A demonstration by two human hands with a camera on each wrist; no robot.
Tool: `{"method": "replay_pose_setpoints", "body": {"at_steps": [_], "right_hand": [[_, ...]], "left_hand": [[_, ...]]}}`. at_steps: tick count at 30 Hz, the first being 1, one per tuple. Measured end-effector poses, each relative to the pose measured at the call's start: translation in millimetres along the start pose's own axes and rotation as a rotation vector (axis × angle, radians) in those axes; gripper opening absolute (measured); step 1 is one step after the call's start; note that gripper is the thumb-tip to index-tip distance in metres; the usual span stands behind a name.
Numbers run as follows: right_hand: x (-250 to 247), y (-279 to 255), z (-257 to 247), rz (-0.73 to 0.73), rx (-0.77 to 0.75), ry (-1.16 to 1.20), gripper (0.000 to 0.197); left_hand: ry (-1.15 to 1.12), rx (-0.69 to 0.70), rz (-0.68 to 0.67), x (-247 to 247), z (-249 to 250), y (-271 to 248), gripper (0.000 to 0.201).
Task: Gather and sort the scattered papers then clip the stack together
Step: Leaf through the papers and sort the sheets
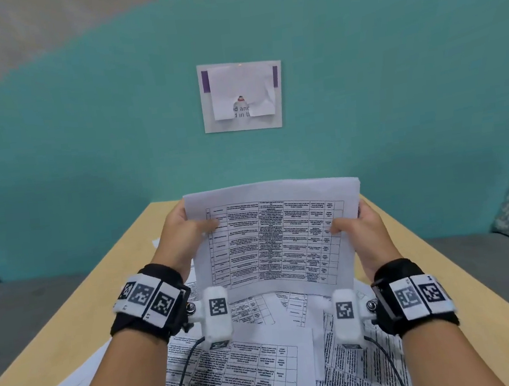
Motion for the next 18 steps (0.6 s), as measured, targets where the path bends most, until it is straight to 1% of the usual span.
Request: {"method": "replay_pose_setpoints", "body": {"at_steps": [2, 4, 5, 7, 8, 9, 10, 11, 12, 13, 14, 15, 17, 18], "right_hand": [[-6, 3, -1, 0.035, 0.004, 0.013, 0.036], [-14, 4, 1, 0.087, 0.011, 0.025, 0.037], [-19, 3, 1, 0.121, 0.007, 0.048, 0.041], [-25, 1, 3, 0.165, 0.018, 0.166, 0.058], [-24, 1, 6, 0.142, 0.048, 0.246, 0.070], [-19, 0, 8, 0.088, 0.098, 0.318, 0.081], [-8, -2, 8, -0.010, 0.154, 0.385, 0.085], [6, -5, 7, -0.131, 0.201, 0.443, 0.082], [21, -9, 4, -0.238, 0.224, 0.485, 0.073], [35, -16, -1, -0.325, 0.226, 0.517, 0.063], [46, -18, -4, -0.354, 0.221, 0.545, 0.056], [53, -19, -6, -0.344, 0.214, 0.580, 0.058], [58, -18, -4, -0.274, 0.226, 0.643, 0.079], [54, -16, -3, -0.214, 0.218, 0.643, 0.084]], "left_hand": [[-0.048, 0.009, 0.061, -6, 6, 2, 0.044], [-0.109, 0.026, 0.125, -14, 13, 5, 0.044], [-0.136, 0.033, 0.163, -18, 16, 5, 0.042], [-0.216, 0.024, 0.255, -27, 19, 6, 0.040], [-0.268, 0.005, 0.292, -29, 18, 6, 0.039], [-0.315, -0.024, 0.314, -31, 17, 6, 0.038], [-0.348, -0.066, 0.333, -30, 14, 5, 0.036], [-0.369, -0.113, 0.342, -27, 11, 3, 0.032], [-0.399, -0.159, 0.350, -24, 6, 2, 0.029], [-0.436, -0.201, 0.329, -17, 3, 0, 0.024], [-0.483, -0.241, 0.302, -9, -1, -2, 0.023], [-0.520, -0.264, 0.274, -1, -2, -4, 0.023], [-0.531, -0.267, 0.214, 12, 0, -8, 0.023], [-0.510, -0.248, 0.193, 15, 3, -8, 0.023]]}}
Point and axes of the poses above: each hand's wrist, its own y-axis towards the middle knuckle, its own x-axis out of the palm, z = x × y, the point moved 8 cm from there along y, towards the middle knuckle, and after that the axes turned 14 degrees about x, right-handed, at the moved point
